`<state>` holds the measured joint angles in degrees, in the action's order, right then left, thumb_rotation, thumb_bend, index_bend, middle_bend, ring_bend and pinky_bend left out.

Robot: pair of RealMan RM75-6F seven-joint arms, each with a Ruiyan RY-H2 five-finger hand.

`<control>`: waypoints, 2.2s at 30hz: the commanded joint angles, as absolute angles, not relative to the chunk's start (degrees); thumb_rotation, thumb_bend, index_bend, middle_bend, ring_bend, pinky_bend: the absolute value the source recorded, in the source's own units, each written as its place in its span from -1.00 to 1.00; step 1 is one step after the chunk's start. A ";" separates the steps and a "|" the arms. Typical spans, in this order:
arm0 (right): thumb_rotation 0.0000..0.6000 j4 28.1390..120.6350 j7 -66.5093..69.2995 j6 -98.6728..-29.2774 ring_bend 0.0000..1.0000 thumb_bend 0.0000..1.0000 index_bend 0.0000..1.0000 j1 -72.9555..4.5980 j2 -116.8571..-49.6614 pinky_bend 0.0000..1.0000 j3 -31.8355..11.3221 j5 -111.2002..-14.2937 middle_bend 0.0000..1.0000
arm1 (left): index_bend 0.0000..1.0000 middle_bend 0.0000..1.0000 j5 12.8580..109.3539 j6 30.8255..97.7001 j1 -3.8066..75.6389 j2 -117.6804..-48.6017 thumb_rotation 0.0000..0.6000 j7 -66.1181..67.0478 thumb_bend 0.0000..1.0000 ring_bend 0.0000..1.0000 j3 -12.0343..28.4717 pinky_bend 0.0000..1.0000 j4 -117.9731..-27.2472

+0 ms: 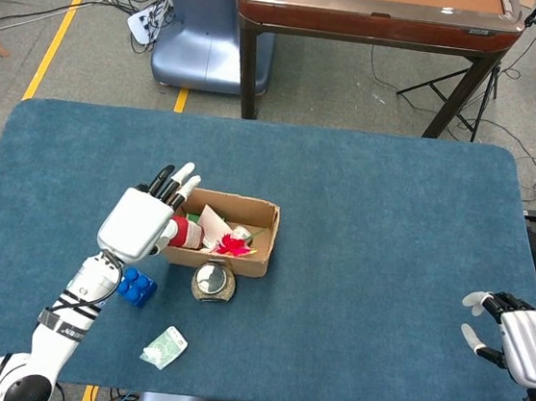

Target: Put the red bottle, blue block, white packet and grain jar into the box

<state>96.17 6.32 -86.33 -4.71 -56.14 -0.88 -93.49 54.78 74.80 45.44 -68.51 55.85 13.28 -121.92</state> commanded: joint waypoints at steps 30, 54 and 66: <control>1.00 96.50 6.30 -86.79 -0.15 -0.43 -0.10 -4.49 -55.80 0.16 -0.97 -93.34 0.06 | -0.39 -0.40 80.56 82.34 28.39 -53.89 1.00 44.74 -0.73 -0.48 -4.17 0.01 -130.18; 1.00 97.36 5.62 -87.59 -0.15 -0.43 -0.10 -4.06 -55.28 0.16 -0.88 -93.83 0.06 | -0.50 -0.39 82.71 69.23 23.57 -54.47 1.00 30.62 -0.73 -0.35 -7.35 0.07 -119.01; 1.00 98.30 6.00 -90.03 -0.15 -0.43 -0.10 -3.13 -54.15 0.16 -0.80 -95.32 0.06 | -0.63 -0.60 76.02 62.88 26.24 -61.41 1.00 32.98 -0.73 -0.56 -4.43 -0.14 -112.35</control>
<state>98.30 5.97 -90.00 -3.15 -54.18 -0.77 -95.36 76.41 63.48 25.79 -60.53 32.28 -4.83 -113.30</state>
